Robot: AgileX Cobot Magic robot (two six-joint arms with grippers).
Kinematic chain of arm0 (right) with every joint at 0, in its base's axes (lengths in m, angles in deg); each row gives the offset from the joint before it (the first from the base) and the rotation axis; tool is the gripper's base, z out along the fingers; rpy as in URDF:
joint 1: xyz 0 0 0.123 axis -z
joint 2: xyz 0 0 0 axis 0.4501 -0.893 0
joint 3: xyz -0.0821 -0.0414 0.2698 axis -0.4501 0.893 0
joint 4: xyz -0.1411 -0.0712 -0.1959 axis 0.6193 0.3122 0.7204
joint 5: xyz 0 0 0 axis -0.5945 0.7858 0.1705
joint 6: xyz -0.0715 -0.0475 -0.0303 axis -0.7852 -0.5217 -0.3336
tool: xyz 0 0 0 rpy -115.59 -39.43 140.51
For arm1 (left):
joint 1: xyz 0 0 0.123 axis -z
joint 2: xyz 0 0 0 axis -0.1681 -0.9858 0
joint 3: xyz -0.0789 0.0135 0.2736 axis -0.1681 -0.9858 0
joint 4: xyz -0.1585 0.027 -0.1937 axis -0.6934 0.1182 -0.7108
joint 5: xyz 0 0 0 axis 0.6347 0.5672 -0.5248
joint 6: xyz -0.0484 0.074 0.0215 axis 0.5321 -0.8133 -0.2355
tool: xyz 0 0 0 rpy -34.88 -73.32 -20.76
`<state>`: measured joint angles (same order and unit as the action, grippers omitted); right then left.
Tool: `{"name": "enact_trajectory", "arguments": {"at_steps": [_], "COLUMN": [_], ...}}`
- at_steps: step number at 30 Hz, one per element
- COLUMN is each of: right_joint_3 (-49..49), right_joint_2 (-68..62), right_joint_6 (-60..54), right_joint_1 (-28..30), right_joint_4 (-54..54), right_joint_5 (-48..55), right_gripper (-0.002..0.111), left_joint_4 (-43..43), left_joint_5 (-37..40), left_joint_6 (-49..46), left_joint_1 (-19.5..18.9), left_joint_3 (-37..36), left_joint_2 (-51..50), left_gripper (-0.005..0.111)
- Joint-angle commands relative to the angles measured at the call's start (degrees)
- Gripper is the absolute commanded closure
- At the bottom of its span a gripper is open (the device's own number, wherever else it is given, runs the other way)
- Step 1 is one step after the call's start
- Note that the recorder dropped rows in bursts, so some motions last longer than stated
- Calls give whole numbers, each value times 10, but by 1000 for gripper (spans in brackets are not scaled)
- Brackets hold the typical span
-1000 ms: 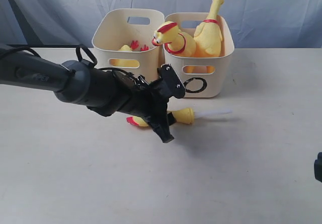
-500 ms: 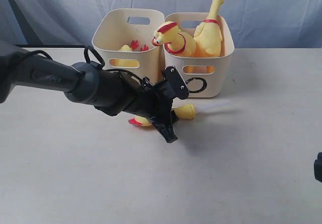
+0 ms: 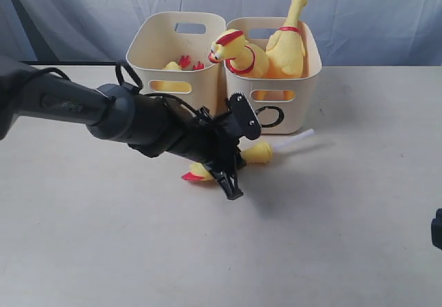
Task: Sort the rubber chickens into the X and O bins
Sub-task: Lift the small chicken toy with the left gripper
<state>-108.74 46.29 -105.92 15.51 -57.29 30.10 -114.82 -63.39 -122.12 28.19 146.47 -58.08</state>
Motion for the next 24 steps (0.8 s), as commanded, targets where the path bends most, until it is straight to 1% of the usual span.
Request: {"name": "enact_trajectory", "arguments": {"at_steps": [1, 6, 7, 10, 16, 24], "right_joint_3": [2, 2, 2, 2, 2, 2], "right_joint_2": [3, 3, 3, 3, 3, 3], "right_joint_6": [0, 0, 0, 0, 0, 0], "right_joint_1": [-3, -3, -3, -3, -3, -3], "right_joint_4": [3, 3, 3, -1, -2, -2], "right_joint_5": [-5, -5, -5, -5, -4, -3], "right_gripper": [109, 109, 109, 109, 109, 109], "left_joint_4": [58, 113, 127, 166, 227, 223], "left_joint_5": [107, 223, 250, 281, 301, 306], "left_joint_6": [1, 6, 22, 85, 182, 210], "left_joint_1": [0, 0, 0, 0, 0, 0], "left_joint_3": [1, 1, 1, 1, 1, 1], "left_joint_2": [19, 48, 57, 88, 158, 249], "left_gripper": [107, 107, 107, 107, 107, 107]}}
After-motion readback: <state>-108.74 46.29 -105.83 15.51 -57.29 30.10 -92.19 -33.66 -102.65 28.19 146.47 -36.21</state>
